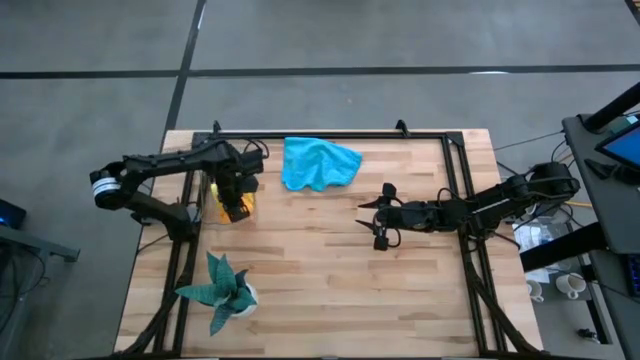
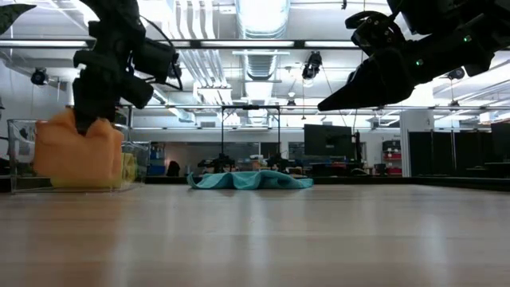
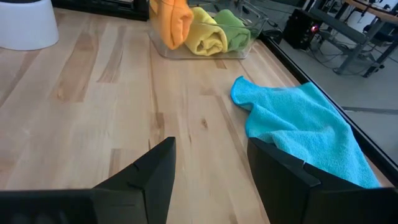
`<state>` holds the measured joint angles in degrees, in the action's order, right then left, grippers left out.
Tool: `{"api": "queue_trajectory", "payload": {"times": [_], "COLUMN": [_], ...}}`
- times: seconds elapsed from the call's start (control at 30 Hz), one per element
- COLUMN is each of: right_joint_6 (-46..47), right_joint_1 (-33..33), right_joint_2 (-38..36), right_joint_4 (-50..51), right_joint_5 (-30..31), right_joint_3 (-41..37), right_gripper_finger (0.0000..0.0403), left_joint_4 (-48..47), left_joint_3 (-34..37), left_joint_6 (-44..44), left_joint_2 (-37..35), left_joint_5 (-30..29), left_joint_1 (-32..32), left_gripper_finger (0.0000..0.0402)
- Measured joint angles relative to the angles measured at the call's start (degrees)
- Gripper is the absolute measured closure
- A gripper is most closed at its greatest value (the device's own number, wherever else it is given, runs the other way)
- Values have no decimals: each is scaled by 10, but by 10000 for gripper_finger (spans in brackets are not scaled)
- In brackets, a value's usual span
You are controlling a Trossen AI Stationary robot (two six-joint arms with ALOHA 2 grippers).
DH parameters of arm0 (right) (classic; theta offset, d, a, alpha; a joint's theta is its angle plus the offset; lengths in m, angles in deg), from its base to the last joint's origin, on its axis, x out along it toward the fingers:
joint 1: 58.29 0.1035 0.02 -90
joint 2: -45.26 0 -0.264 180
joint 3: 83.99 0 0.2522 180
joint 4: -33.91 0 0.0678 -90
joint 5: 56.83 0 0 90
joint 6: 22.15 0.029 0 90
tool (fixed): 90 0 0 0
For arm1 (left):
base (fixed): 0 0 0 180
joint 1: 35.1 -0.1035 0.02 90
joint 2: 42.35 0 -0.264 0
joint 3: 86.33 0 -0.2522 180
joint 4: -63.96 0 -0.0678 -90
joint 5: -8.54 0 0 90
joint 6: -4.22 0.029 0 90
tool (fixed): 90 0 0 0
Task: Roll microfiber towels into tight, uniform cylinder then place into a basket
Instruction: Put the rolled orange microfiber towel into the transparent bin
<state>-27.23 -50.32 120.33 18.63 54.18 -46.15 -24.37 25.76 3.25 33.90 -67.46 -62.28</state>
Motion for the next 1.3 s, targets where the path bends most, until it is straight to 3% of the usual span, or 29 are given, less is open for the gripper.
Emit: {"api": "queue_trajectory", "payload": {"times": [0.37, 0.73, 0.97, 1.3], "right_joint_6": [1, 1, 1, 1], "right_joint_1": [0, 0, 0, 0], "right_joint_2": [0, 0, 0, 0], "right_joint_4": [0, -1, -1, -2], "right_joint_5": [0, 0, 0, 0], "right_joint_3": [0, 0, 0, 0], "right_gripper_finger": [209, 209, 209, 209], "left_joint_4": [33, 81, 81, 67], "left_joint_3": [45, 45, 32, -22], "left_joint_6": [-2, -2, 5, 33], "left_joint_2": [2, 2, 2, 1], "left_joint_5": [-25, -29, -77, -159], "left_joint_1": [-1, -1, -1, -2], "left_gripper_finger": [393, 283, 228, 203]}}
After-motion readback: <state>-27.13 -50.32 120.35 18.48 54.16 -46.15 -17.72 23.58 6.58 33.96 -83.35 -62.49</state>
